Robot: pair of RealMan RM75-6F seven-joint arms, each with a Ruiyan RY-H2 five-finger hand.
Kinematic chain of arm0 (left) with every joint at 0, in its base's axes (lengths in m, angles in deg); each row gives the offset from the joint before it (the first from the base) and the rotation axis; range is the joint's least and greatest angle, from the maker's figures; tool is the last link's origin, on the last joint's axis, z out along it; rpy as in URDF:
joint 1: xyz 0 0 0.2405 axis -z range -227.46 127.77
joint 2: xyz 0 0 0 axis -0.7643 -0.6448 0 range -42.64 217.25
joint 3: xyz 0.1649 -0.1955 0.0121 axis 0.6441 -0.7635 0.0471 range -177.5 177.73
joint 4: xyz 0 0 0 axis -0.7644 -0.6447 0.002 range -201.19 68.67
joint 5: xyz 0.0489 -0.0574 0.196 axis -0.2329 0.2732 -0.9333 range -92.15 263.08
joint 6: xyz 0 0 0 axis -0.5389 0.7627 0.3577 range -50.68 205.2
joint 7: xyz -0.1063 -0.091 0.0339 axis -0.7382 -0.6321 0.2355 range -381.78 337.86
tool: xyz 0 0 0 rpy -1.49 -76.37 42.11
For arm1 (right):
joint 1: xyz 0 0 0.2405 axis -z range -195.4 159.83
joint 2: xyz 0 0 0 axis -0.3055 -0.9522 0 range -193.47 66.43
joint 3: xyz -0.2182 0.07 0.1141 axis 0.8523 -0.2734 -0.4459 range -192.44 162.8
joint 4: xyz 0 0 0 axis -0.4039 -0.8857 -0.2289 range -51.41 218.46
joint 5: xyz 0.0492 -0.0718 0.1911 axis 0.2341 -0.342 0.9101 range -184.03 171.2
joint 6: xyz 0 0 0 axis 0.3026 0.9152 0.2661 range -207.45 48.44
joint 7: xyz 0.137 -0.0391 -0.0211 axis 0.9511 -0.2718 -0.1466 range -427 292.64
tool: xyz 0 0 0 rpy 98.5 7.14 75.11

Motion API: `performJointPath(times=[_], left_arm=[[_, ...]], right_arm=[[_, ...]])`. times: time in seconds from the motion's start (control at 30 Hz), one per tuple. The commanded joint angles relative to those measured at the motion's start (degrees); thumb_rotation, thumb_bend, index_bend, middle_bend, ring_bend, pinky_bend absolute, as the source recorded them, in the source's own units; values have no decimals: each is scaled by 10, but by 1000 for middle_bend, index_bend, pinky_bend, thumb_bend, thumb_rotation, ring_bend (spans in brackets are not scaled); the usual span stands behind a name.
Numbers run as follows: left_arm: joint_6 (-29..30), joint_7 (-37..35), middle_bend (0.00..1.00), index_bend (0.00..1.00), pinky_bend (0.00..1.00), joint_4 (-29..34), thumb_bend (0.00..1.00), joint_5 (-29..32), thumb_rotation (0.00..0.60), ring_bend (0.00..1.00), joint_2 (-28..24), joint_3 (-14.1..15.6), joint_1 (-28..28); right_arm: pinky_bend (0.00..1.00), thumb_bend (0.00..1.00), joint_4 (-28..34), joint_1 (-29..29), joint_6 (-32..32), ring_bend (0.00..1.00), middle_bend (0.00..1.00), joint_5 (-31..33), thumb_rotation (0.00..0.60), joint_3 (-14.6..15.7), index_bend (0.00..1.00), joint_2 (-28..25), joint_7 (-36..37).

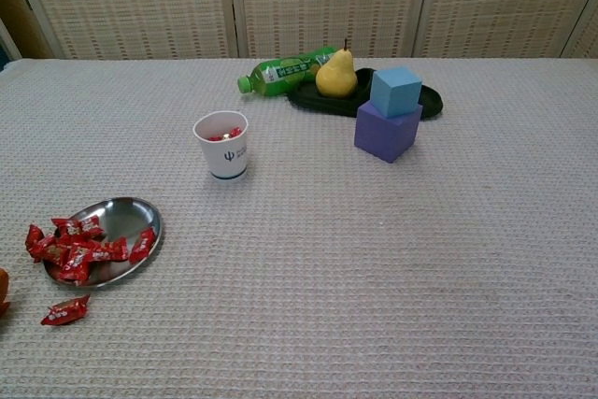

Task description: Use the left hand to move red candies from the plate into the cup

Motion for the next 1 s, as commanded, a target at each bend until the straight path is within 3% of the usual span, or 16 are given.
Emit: performJointPath(times=[0.03,0.27,0.43,0.57,0.73,0.9,1.0], left_arm=[[6,-7,639,591,1000,1,410,-2,600,769,-2,-4,-1],[8,-22,645,596,1000,34,411,-4,600,769,-25,-13,2],[-16,-38,648,599,1000,134,412,5,600,772,-80,-27,21],[-24,-12,649,600,1000,204,420,1,600,777,-114,-54,46],[-91,-15,646,600,1000,297,420,35,600,777,-151,-83,87],[-116,4,646,599,1000,334,421,51,600,777,-163,-104,110],[-152,25,648,601,1000,369,421,71,600,777,-166,-140,149]], right_arm=[[0,0,0,0,-2,0,0,0,600,0,0,1,-1],[0,0,1,-4,-11,0,0,5,600,-1,0,3,-8],[0,0,1,-7,-17,0,0,11,600,-3,0,8,-15],[0,0,1,-12,-27,0,0,15,600,-4,0,9,-18],[0,0,-1,-13,-27,0,0,19,600,-7,0,12,-16],[0,0,-1,-13,-24,0,0,20,600,-8,0,11,-12],[0,0,-3,-10,-17,0,0,25,600,-12,0,10,-8]])
